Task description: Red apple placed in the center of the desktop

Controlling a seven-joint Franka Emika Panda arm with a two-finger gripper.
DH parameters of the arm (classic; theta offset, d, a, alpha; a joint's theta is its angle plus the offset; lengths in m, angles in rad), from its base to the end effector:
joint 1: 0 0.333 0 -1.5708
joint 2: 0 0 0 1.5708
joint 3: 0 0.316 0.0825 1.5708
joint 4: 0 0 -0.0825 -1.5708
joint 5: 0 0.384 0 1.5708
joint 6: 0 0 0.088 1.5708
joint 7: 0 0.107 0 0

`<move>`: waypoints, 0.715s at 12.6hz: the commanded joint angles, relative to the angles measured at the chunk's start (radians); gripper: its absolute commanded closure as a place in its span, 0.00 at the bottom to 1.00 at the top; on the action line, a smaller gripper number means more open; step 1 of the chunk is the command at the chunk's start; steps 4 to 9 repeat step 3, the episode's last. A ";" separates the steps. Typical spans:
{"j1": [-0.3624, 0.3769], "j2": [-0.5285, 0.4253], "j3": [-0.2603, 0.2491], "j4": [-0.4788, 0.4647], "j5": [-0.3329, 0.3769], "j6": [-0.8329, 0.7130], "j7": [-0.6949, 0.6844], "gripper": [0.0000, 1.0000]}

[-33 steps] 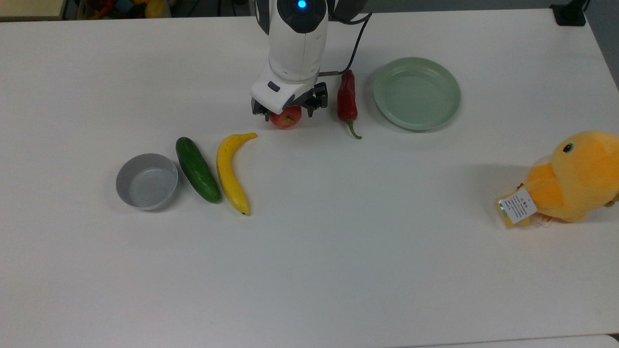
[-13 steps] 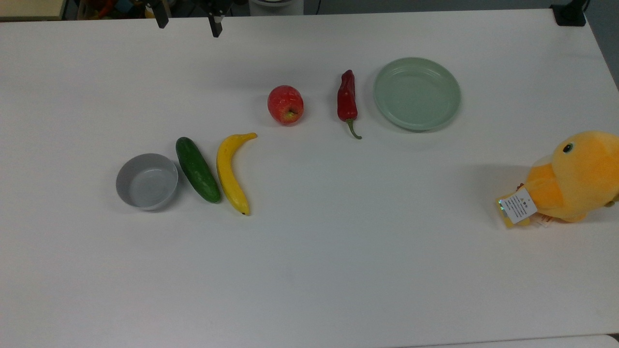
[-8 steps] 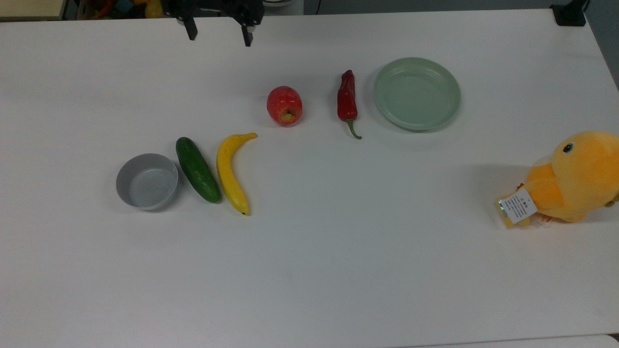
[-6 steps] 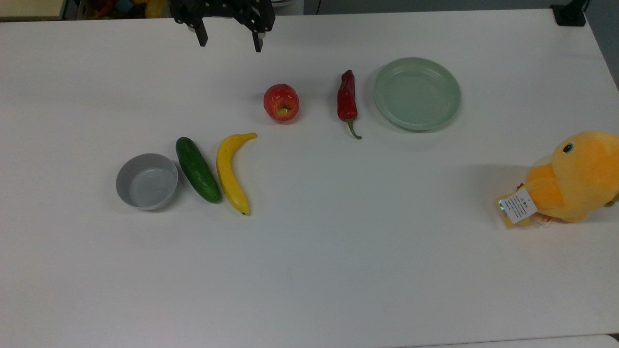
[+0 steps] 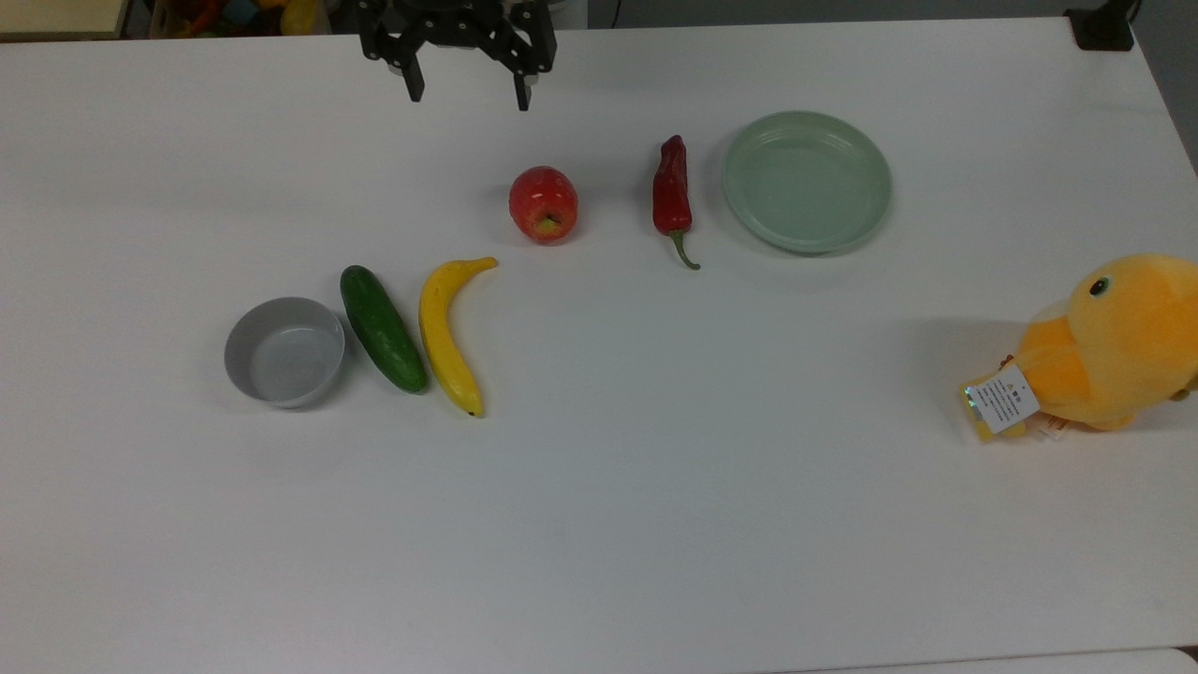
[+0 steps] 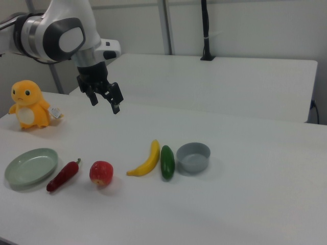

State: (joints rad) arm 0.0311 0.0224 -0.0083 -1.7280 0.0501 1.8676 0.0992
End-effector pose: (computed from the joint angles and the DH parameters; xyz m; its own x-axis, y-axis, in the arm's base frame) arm 0.5818 0.0171 0.5638 0.9896 -0.0909 0.1111 -0.0846 -0.9946 -0.0604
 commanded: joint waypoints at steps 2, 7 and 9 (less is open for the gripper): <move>0.000 0.010 0.039 0.007 -0.061 -0.024 0.031 0.00; 0.003 0.010 0.039 0.005 -0.061 -0.024 0.031 0.00; 0.003 0.010 0.039 0.005 -0.061 -0.024 0.031 0.00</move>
